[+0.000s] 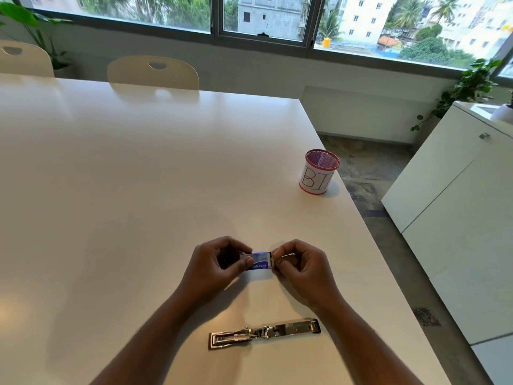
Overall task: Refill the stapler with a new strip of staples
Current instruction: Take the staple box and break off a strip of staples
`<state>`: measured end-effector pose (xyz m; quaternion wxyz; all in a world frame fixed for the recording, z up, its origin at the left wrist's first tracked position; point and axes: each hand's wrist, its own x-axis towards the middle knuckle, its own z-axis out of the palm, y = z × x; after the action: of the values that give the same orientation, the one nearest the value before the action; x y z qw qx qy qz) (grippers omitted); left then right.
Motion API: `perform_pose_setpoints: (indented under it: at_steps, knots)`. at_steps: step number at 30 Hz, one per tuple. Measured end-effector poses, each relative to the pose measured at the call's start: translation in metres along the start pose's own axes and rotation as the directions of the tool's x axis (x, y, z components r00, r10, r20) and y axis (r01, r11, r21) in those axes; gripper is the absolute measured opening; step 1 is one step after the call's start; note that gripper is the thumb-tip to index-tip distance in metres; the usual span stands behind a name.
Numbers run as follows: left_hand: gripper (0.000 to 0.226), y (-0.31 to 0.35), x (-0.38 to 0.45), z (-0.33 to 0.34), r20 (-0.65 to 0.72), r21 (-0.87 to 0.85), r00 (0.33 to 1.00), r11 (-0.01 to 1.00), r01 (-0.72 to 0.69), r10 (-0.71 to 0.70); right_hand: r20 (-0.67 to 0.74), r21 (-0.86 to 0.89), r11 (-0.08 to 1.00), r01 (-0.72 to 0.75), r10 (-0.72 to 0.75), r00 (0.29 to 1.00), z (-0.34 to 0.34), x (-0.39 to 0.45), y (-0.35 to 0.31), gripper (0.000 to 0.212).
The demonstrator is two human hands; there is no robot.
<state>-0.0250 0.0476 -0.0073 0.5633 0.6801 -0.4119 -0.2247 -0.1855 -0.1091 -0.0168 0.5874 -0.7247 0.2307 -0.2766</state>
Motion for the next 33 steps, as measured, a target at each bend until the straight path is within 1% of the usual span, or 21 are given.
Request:
perform_pose_setpoints:
  at_steps: [4, 9, 20, 26, 33]
  knots:
    - [0.019, 0.000, 0.001, -0.003, 0.009, -0.030, 1.000, 1.000, -0.004, 0.004, -0.014, -0.120, 0.992, 0.035, -0.037, 0.999, 0.003, -0.003, -0.002, 0.009]
    - [0.019, 0.001, 0.000, -0.003, 0.005, -0.038, 1.000, 0.999, 0.016, -0.016, -0.040, -0.187, 0.982, 0.007, -0.015, 0.999, 0.002, -0.003, -0.004, 0.008]
    - [0.017, 0.000, -0.001, -0.002, -0.006, -0.002, 1.000, 1.000, 0.026, -0.026, -0.151, -0.297, 0.955, 0.018, -0.065, 0.986, 0.005, -0.005, -0.008, 0.015]
    - [0.018, 0.000, 0.000, -0.003, 0.003, 0.000, 1.000, 1.000, 0.025, -0.025, -0.109, -0.329, 0.941, 0.077, -0.119, 0.987, 0.006, -0.004, -0.010, 0.009]
    - [0.016, -0.002, 0.002, -0.004, 0.011, -0.018, 0.999, 0.999, 0.034, -0.033, -0.143, -0.362, 0.930, 0.061, -0.120, 0.982, 0.007, -0.001, -0.006, 0.009]
